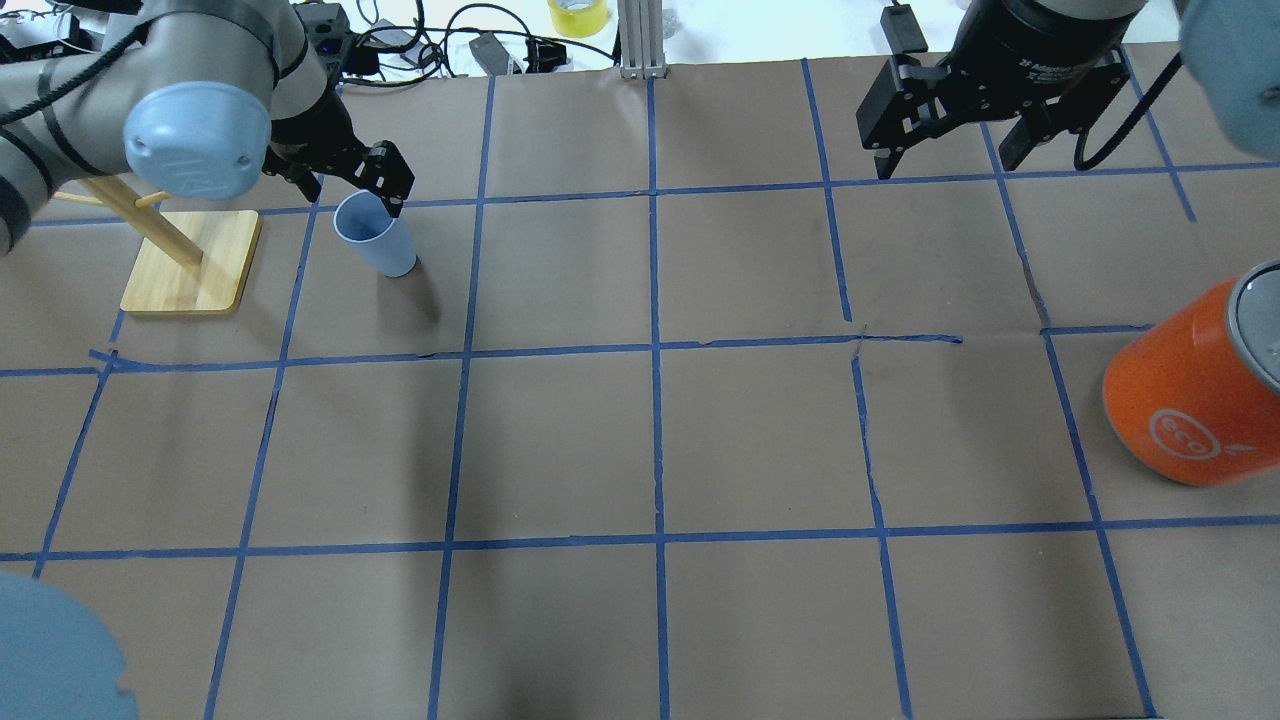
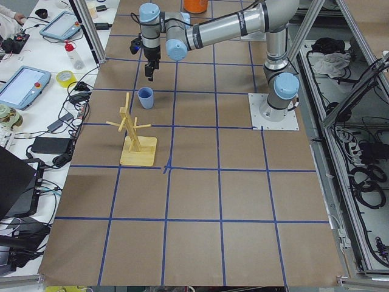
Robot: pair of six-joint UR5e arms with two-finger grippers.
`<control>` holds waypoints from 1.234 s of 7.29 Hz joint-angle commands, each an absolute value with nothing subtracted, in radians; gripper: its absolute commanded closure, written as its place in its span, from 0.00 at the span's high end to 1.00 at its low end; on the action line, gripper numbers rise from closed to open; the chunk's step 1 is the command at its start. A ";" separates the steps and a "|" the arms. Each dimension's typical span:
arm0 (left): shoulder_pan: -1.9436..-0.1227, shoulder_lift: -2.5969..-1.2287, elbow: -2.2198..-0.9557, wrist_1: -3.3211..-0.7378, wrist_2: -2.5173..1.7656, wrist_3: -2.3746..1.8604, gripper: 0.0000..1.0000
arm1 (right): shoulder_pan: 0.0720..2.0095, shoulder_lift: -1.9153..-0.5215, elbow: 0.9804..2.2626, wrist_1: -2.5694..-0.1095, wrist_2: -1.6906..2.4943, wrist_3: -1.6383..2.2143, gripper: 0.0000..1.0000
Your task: Flip cup
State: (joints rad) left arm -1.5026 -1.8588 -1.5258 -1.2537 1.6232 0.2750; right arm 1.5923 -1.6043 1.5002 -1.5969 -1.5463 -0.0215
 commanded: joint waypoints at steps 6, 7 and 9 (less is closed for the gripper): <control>-1.575 -1.583 -1.555 -1.454 1.615 0.029 1.00 | 1.591 -1.605 1.500 -1.597 -1.546 -0.021 1.00; -1.575 -1.577 -1.557 -1.454 1.623 0.029 1.00 | 1.589 -1.606 1.500 -1.597 -1.546 -0.021 1.00; -1.575 -1.577 -1.557 -1.444 1.621 0.023 1.00 | 1.591 -1.617 1.500 -1.597 -1.545 -0.021 1.00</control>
